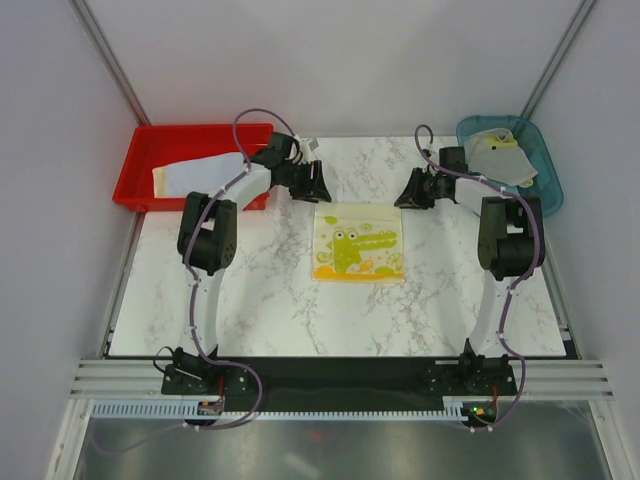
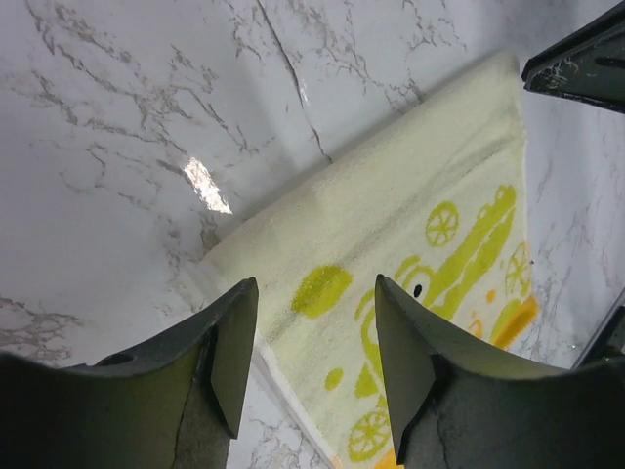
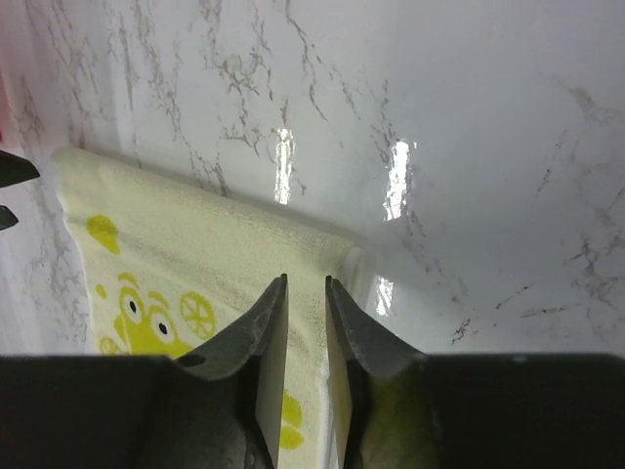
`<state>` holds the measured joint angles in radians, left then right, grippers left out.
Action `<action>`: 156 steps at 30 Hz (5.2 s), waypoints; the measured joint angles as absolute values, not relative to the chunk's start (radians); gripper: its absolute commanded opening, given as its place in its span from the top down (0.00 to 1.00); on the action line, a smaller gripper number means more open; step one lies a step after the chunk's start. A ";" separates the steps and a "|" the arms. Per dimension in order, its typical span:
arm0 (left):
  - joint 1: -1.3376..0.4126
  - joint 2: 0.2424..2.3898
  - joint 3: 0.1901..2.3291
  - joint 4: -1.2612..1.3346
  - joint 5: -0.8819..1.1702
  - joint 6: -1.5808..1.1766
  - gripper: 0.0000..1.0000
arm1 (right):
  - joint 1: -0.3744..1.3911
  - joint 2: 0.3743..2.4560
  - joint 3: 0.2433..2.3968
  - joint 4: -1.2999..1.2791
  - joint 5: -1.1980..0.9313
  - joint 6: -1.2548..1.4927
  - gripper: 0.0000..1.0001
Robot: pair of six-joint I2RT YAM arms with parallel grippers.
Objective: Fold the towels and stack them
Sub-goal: Fold the towel
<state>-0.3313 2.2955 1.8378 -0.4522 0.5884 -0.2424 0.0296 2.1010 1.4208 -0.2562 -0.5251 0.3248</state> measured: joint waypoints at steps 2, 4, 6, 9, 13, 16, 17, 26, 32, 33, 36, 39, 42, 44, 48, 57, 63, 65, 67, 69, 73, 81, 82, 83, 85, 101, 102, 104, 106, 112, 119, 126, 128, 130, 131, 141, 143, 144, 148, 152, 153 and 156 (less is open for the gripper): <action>-0.329 2.279 1.840 -0.464 0.587 -0.215 0.39 | 0.029 2.093 1.451 -0.287 -0.527 0.297 0.64; -0.327 2.266 1.848 -0.485 0.585 -0.183 0.39 | 0.028 2.090 1.484 -0.314 -0.527 0.263 0.61; -0.326 2.263 1.868 -0.504 0.580 -0.151 0.39 | 0.028 2.089 1.511 -0.337 -0.525 0.226 0.61; -0.322 2.265 1.895 -0.547 0.555 -0.101 0.39 | 0.028 2.089 1.528 -0.381 -0.517 0.170 0.60; -0.319 2.281 1.922 -0.585 0.529 -0.033 0.40 | 0.027 2.094 1.534 -0.427 -0.514 0.112 0.61; -0.316 2.312 1.937 -0.604 0.526 0.005 0.40 | 0.022 2.115 1.555 -0.450 -0.518 0.077 0.63; -0.315 2.326 1.942 -0.610 0.526 0.016 0.41 | 0.019 2.126 1.564 -0.454 -0.519 0.068 0.64; -0.315 2.401 2.006 -0.668 0.525 0.076 0.47 | 0.007 2.191 1.589 -0.482 -0.561 0.009 0.66; -0.315 2.427 2.041 -0.680 0.530 0.087 0.47 | 0.007 2.211 1.620 -0.487 -0.579 -0.005 0.65; -0.315 2.428 2.043 -0.680 0.531 0.087 0.48 | 0.007 2.215 1.625 -0.487 -0.580 -0.005 0.65; -0.315 2.429 2.048 -0.684 0.531 0.088 0.49 | 0.007 2.226 1.638 -0.487 -0.595 -0.006 0.65; -0.315 2.438 2.057 -0.685 0.535 0.091 0.52 | 0.007 2.229 1.641 -0.487 -0.601 -0.009 0.66; -0.315 2.445 2.066 -0.686 0.538 0.095 0.60 | 0.007 2.237 1.649 -0.487 -0.609 -0.013 0.73; -0.315 2.447 2.066 -0.688 0.545 0.099 0.72 | 0.007 2.241 1.652 -0.486 -0.610 -0.018 0.79; -0.315 2.450 2.066 -0.690 0.565 0.108 0.94 | 0.007 2.247 1.652 -0.484 -0.623 -0.023 1.00; -0.315 2.450 2.084 -0.701 0.604 0.114 0.98 | 0.007 2.233 1.611 -0.403 -0.657 -0.011 1.00; -0.315 2.440 2.089 -0.701 0.572 0.115 0.98 | 0.007 2.133 1.508 -0.309 -0.654 0.002 1.00; -0.315 2.431 2.089 -0.701 0.550 0.115 0.98 | 0.007 2.100 1.497 -0.283 -0.650 0.004 1.00; -0.315 2.419 2.088 -0.701 0.537 0.115 0.98 | 0.007 2.077 1.492 -0.262 -0.648 0.005 1.00; -0.315 2.407 2.088 -0.700 0.526 0.116 0.98 | 0.007 2.059 1.484 -0.237 -0.644 0.005 1.00; -0.316 2.391 2.087 -0.697 0.516 0.115 0.98 | 0.007 2.039 1.452 -0.214 -0.629 0.004 1.00; -0.316 2.354 2.044 -0.674 0.514 0.115 0.98 | 0.007 2.007 1.391 -0.172 -0.622 0.003 1.00; -0.316 2.342 2.032 -0.669 0.515 0.114 0.98 | 0.007 2.002 1.388 -0.168 -0.621 0.003 1.00; -0.316 2.331 2.018 -0.663 0.515 0.114 0.98 | 0.007 1.997 1.386 -0.165 -0.620 0.003 1.00; -0.316 2.304 1.986 -0.640 0.517 0.112 0.98 | 0.007 1.985 1.380 -0.158 -0.619 0.003 1.00; -0.328 2.081 1.706 -0.517 0.537 0.062 0.98 | 0.009 1.755 1.173 -0.076 -0.635 -0.003 1.00; -0.331 2.069 1.687 -0.510 0.537 0.059 0.98 | 0.009 1.736 1.147 -0.058 -0.634 -0.006 1.00; -0.337 2.041 1.647 -0.499 0.537 0.052 0.98 | 0.009 1.703 1.104 -0.039 -0.631 -0.010 1.00; -0.346 2.015 1.612 -0.485 0.537 0.047 0.98 | 0.009 1.668 1.060 -0.010 -0.630 -0.015 1.00; -0.372 1.924 1.493 -0.429 0.534 0.031 0.98 | 0.009 1.542 0.924 0.073 -0.622 -0.009 1.00; -0.407 1.801 1.283 -0.363 0.532 -0.015 0.98 | 0.009 1.434 0.807 0.107 -0.601 0.052 1.00; -0.434 1.717 1.164 -0.325 0.528 -0.057 0.98 | 0.009 1.365 0.743 0.067 -0.594 0.138 1.00; -0.445 1.700 1.140 -0.315 0.524 -0.069 0.97 | 0.009 1.340 0.718 0.049 -0.590 0.158 1.00; -0.456 1.687 1.116 -0.306 0.518 -0.079 0.97 | 0.009 1.316 0.689 0.023 -0.579 0.176 1.00; -0.461 1.683 1.103 -0.304 0.514 -0.084 0.97 | 0.009 1.311 0.680 0.010 -0.575 0.184 1.00; -0.502 1.680 1.003 -0.281 0.446 -0.131 0.71 | 0.009 1.308 0.570 -0.111 -0.546 0.302 0.77; -0.502 1.680 1.001 -0.281 0.440 -0.138 0.61 | 0.009 1.308 0.569 -0.128 -0.536 0.316 0.69; -0.503 1.680 1.000 -0.281 0.435 -0.144 0.59 | 0.009 1.308 0.569 -0.132 -0.529 0.318 0.66; -0.506 1.679 1.001 -0.291 0.404 -0.154 0.53 | 0.009 1.292 0.584 -0.199 -0.497 0.338 0.61; -0.508 1.666 1.026 -0.349 0.366 -0.170 0.51 | 0.009 1.282 0.673 -0.295 -0.461 0.348 0.61; -0.508 1.663 1.041 -0.362 0.360 -0.179 0.50 | 0.009 1.282 0.699 -0.309 -0.453 0.353 0.61; -0.508 1.662 1.090 -0.374 0.350 -0.212 0.45 | 0.016 1.282 0.749 -0.327 -0.433 0.375 0.59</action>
